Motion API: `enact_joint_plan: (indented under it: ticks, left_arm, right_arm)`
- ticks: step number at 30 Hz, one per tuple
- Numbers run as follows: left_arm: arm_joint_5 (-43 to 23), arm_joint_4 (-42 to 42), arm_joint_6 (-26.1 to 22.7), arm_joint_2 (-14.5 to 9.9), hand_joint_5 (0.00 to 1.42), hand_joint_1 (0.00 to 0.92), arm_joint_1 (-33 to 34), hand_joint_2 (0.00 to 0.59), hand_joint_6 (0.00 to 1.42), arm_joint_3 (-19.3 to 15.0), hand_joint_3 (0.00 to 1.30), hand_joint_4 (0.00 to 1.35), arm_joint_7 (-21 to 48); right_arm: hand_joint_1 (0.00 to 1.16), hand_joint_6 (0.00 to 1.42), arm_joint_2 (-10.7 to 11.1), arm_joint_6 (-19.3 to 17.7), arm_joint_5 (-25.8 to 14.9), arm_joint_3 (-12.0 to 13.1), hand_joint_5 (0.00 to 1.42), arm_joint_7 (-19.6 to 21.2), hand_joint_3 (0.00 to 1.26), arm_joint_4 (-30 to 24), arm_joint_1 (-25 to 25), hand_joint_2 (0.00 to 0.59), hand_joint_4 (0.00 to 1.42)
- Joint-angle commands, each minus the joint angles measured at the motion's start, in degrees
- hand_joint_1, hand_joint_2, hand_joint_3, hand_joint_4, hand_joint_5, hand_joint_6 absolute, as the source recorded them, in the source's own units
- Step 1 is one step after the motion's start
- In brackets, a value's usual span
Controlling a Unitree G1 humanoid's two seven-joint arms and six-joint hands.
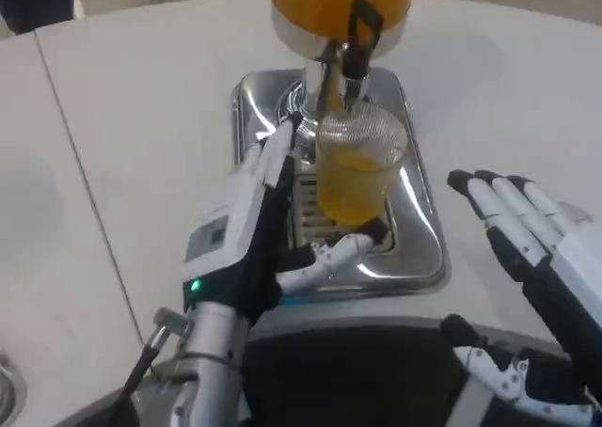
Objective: Grasp the cup under the faucet to collect the drink, then remove the cup.
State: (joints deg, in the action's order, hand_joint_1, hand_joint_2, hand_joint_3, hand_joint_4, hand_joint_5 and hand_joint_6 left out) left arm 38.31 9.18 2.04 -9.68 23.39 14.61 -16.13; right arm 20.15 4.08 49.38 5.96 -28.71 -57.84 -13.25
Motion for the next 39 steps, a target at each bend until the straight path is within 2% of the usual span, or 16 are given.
enact_joint_plan:
  ticks: [1,6,15,18,21,28,35,39]
  left_arm:
    - [-2.14,3.65,1.86,1.34,0.04,0.338,1.77,0.076,0.08,0.33,0.0,0.0,-0.19]
    - [-3.46,6.82,3.44,2.19,0.04,0.339,4.1,0.075,0.08,0.83,0.0,0.0,-0.45]
    - [-6.9,15.25,5.98,3.93,0.07,0.355,10.05,0.075,0.1,0.57,0.0,0.0,-0.6]
    - [-6.99,17.2,6.96,4.31,0.07,0.356,11.37,0.074,0.1,1.05,0.0,0.0,-0.74]
    - [-6.79,19.15,7.11,4.83,0.07,0.355,12.42,0.07,0.1,1.48,0.0,0.0,-1.01]
    - [-6.84,24.82,6.09,5.93,0.11,0.354,15.82,0.07,0.15,1.7,0.0,0.0,-1.49]
    - [-6.51,28.26,4.89,6.84,0.25,0.394,17.67,0.072,0.3,1.58,0.0,0.0,-4.66]
    - [-6.92,30.45,4.57,7.06,0.41,0.423,18.79,0.071,0.57,1.5,0.01,0.08,-5.28]
  right_arm:
    - [0.56,0.08,0.45,-0.11,-0.73,0.27,0.0,-0.62,0.0,1.21,1.23,0.448,0.0]
    - [0.56,0.08,0.56,0.8,-1.15,0.29,0.0,-1.51,0.0,2.5,2.65,0.447,0.0]
    - [0.55,0.09,-0.43,1.44,0.27,-0.97,0.0,-1.77,0.0,3.13,2.19,0.434,0.0]
    - [0.55,0.09,-1.06,4.28,-0.86,-1.06,0.0,-3.94,0.0,2.3,4.59,0.432,0.0]
    - [0.55,0.09,-0.85,4.86,0.43,-2.68,0.0,-5.3,0.0,2.03,7.18,0.429,0.0]
    - [0.5,0.1,-2.32,7.95,1.25,-4.47,0.0,-7.02,0.0,2.42,8.15,0.413,0.0]
    - [0.49,0.1,-2.45,9.58,1.95,-5.87,0.0,-6.79,0.0,5.54,11.17,0.412,0.0]
    - [0.48,0.11,-3.11,11.8,1.7,-6.26,0.0,-6.85,0.0,8.47,14.36,0.417,0.0]
